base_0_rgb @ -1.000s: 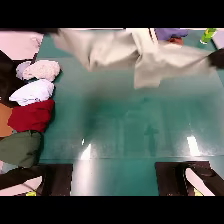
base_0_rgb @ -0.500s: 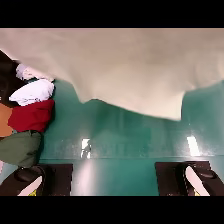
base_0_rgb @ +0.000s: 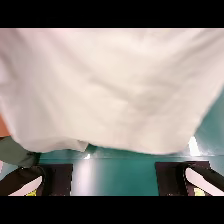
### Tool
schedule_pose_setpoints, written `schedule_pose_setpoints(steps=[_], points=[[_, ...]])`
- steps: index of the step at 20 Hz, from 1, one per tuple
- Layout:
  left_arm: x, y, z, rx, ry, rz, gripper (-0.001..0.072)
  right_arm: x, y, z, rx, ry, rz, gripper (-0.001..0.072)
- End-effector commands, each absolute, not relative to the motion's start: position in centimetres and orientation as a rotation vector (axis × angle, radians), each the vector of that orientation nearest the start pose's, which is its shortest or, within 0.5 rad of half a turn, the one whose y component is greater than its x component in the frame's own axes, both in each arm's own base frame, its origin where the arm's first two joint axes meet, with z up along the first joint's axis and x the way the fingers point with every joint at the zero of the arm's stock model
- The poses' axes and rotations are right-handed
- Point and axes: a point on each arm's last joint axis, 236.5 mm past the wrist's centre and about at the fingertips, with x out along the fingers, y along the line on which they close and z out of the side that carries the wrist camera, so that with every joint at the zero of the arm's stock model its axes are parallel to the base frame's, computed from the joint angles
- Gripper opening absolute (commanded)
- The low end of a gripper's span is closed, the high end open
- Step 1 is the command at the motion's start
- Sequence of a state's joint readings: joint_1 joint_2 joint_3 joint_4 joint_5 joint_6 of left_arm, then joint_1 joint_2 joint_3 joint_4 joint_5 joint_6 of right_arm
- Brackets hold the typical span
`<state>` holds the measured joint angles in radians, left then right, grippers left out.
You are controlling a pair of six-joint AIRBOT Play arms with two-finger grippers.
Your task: Fold the shirts.
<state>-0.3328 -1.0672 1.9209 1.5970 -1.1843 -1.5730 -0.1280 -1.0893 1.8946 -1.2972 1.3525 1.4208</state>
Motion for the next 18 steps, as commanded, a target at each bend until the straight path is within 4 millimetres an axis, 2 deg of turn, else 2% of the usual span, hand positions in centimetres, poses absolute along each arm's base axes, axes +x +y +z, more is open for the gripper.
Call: schedule_pose_setpoints(steps=[1, 3, 5, 7, 8, 10, 11, 12, 13, 14, 15, 16, 18], points=[[43.1, -12.9, 23.8, 0.186, 0.790, -0.247, 0.0027, 43.5, 4.3, 23.1, 0.059, 0.835, 0.247, 0.0015], [47.1, -12.6, 15.5, 0.193, 0.892, -0.209, 0.0027, 46.4, 4.4, 16.1, 0.046, 0.951, 0.229, 0.0015], [49.6, -11.4, 8.8, 0.154, 0.976, -0.161, 0.0027, 48.2, 4.7, 10.8, 0.049, 1.030, 0.224, 0.0015], [50.6, -10.2, 4.3, 0.152, 1.057, -0.137, 0.0027, 49.3, 5.1, 7.3, 0.072, 1.090, 0.232, 0.0015], [50.7, -9.9, 3.0, 0.150, 1.083, -0.130, 0.0027, 49.7, 5.1, 6.3, 0.074, 1.109, 0.233, 0.0016], [50.8, -9.8, 2.0, 0.151, 1.103, -0.127, 0.0028, 50.2, 5.1, 5.5, 0.075, 1.135, 0.238, 0.0026], [50.8, -9.7, 2.1, 0.151, 1.104, -0.127, 0.0121, 50.5, 5.1, 5.8, 0.074, 1.130, 0.239, 0.0299], [50.5, -9.6, 2.1, 0.153, 1.113, -0.125, 0.0443, 50.8, 5.1, 6.3, 0.072, 1.117, 0.238, 0.0618], [50.1, -9.3, 2.3, 0.167, 1.129, -0.115, 0.0580, 50.9, 4.4, 7.2, 0.074, 1.110, 0.231, 0.0619], [49.6, -8.4, 3.0, 0.190, 1.143, -0.094, 0.0497, 50.6, 3.7, 8.1, 0.088, 1.117, 0.218, 0.0553], [49.1, -7.8, 4.0, 0.192, 1.147, -0.080, 0.0481, 49.8, 3.0, 8.9, 0.098, 1.141, 0.209, 0.0537], [48.4, -7.1, 5.5, 0.183, 1.140, -0.068, 0.0481, 48.6, 2.2, 9.4, 0.100, 1.173, 0.203, 0.0489], [46.3, -6.1, 7.9, 0.166, 1.139, -0.050, 0.0481, 45.5, 0.4, 9.3, 0.118, 1.231, 0.179, 0.0489]])
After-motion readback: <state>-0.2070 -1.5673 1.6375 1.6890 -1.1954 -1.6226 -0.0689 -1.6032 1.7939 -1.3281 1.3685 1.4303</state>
